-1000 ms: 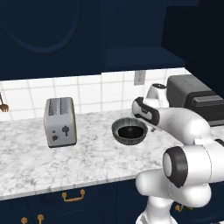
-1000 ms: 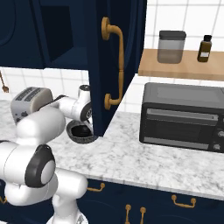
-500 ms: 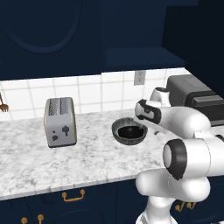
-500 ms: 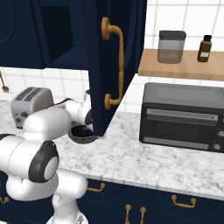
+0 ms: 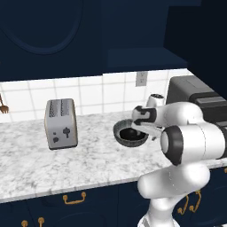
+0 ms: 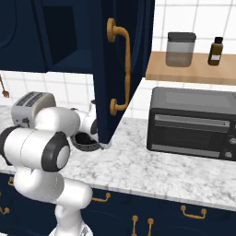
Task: Pick up the bowls on the counter and stack them on top of one another in the open cabinet. Place the smaller bowl on top of the larger bowl.
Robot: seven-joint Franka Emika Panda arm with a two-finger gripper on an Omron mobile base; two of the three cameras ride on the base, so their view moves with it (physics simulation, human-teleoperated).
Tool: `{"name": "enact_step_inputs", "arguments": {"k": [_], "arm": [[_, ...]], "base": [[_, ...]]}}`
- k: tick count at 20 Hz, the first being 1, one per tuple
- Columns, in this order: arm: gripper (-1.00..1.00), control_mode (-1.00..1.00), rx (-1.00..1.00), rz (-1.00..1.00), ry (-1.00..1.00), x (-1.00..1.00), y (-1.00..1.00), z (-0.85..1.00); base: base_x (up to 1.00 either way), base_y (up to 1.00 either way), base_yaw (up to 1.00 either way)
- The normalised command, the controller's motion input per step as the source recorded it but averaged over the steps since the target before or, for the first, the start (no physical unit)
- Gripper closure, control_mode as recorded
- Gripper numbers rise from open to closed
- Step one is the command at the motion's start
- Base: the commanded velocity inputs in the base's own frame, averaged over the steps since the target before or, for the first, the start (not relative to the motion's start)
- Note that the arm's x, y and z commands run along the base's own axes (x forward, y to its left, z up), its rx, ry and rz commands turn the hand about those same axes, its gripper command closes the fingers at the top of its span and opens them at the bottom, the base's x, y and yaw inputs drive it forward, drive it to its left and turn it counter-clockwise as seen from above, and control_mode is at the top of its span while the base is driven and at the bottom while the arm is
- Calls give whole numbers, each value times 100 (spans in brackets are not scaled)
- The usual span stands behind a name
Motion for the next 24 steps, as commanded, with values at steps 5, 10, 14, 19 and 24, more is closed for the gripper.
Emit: {"name": "enact_step_inputs", "arguments": {"k": [5, 10, 14, 19, 24], "arm": [[-100, -100, 0, 0, 11, 11, 16, -29], [100, -100, -2, 0, 8, 4, 30, -10], [100, -100, -2, 0, 1, 0, 15, 0], [100, -100, 0, -7, -3, -14, 3, 16], [100, -100, 0, -17, -3, -52, 5, 61]], "base": [[0, 0, 0], [0, 0, 0], [0, 0, 0], [0, 0, 0], [0, 0, 0]]}}
